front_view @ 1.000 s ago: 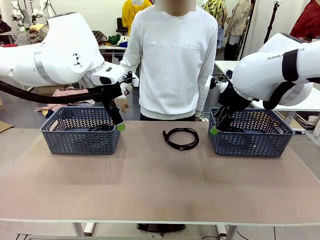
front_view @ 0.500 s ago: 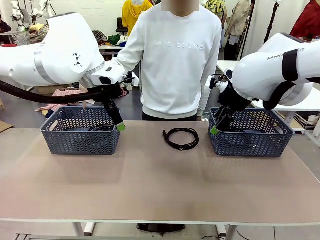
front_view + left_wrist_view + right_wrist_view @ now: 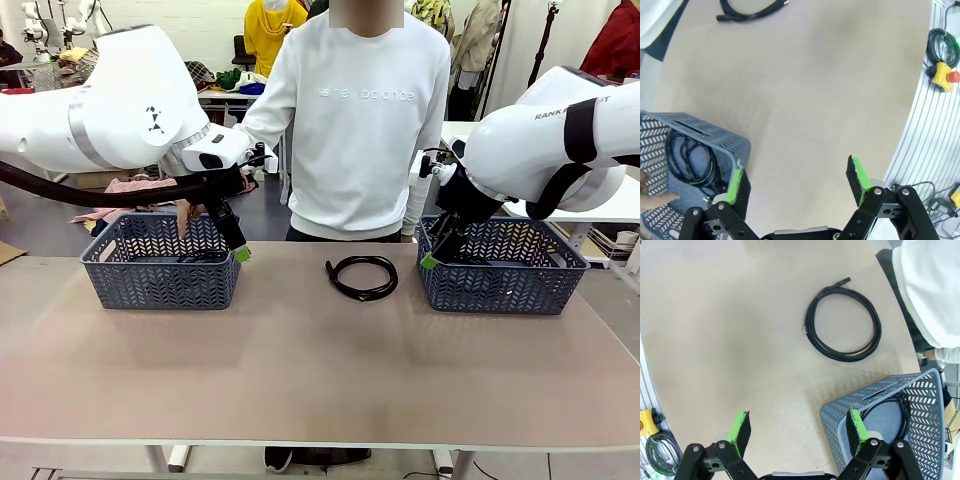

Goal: Organize the cables according to human instructions.
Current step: Pick up a bundle of cables and place it in the basket indicated by the human.

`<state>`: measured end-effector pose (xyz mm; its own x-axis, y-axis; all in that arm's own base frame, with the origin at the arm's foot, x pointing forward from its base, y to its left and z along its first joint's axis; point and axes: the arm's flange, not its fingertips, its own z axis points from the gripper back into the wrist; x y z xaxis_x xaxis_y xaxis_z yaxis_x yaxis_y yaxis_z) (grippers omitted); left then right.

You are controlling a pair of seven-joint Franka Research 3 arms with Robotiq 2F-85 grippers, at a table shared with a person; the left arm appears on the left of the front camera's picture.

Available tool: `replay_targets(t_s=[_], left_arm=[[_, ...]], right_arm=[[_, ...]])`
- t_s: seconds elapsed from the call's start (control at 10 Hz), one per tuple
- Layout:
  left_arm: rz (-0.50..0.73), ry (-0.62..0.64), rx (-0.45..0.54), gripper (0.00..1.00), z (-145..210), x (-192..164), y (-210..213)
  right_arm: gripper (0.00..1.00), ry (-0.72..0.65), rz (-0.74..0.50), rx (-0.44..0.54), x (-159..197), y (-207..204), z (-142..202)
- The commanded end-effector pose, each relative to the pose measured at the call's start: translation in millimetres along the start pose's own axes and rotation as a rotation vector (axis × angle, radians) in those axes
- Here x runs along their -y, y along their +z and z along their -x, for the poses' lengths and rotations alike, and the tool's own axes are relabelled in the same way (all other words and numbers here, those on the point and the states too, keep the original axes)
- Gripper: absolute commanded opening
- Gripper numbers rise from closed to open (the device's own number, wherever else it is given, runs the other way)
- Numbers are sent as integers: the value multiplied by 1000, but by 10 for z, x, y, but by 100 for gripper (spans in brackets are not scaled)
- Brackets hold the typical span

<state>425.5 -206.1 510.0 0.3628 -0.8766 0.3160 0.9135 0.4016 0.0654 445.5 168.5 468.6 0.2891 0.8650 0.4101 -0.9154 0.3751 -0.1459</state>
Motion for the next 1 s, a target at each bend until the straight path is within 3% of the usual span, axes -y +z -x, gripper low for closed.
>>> replay_targets(t_s=[0.0, 0.4, 0.6, 0.9], left_arm=[[-7, 7, -3, 100, 13, -25, 10], [0, 0, 0, 100, 0, 0, 0], [-43, -144, -50, 100, -197, -141, 11], [-66, -464, -23, 100, -667, -363, -92]], right_arm=[[100, 1, 3, 0, -10, 3, -2], [100, 1, 3, 0, -10, 3, -2], [100, 1, 3, 0, -10, 3, -2], [100, 1, 3, 0, -10, 3, -2]])
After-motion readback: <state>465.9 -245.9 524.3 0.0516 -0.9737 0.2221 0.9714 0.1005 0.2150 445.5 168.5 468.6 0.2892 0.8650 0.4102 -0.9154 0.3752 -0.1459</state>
